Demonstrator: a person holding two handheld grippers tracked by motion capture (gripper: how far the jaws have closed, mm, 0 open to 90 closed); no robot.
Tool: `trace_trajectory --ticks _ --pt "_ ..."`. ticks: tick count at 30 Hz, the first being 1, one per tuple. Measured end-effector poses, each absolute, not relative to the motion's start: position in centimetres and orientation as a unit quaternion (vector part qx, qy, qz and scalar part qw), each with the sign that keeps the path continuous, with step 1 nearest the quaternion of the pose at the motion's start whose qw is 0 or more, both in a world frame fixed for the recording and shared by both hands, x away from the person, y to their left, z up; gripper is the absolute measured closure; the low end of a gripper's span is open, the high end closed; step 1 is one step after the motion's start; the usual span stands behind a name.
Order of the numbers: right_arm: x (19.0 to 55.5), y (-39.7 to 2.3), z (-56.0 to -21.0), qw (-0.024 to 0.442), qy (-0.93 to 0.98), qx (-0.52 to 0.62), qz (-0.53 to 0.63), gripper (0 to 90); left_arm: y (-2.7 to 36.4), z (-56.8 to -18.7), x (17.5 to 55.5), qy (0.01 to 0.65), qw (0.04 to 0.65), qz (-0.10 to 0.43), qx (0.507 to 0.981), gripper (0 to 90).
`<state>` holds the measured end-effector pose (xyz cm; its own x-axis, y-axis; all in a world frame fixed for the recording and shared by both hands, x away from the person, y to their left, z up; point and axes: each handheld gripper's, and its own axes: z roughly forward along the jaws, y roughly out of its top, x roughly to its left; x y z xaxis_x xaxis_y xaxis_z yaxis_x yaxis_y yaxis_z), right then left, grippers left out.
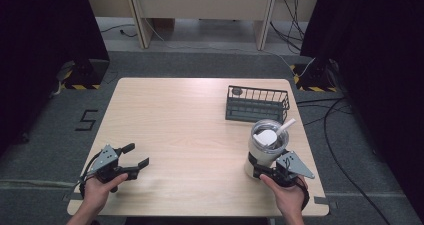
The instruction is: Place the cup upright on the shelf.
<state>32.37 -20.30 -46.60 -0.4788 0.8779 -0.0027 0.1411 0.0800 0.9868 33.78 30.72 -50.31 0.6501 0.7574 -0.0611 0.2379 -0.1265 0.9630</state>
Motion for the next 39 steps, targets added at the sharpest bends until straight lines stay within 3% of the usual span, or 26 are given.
trace_trajectory --ticks 39 --pt "37.3 -21.8 -41.6 0.358 0.632 0.402 0.558 10.8 30.8 -50.4 33.8 0.351 0.562 0.23 0.713 16.1"
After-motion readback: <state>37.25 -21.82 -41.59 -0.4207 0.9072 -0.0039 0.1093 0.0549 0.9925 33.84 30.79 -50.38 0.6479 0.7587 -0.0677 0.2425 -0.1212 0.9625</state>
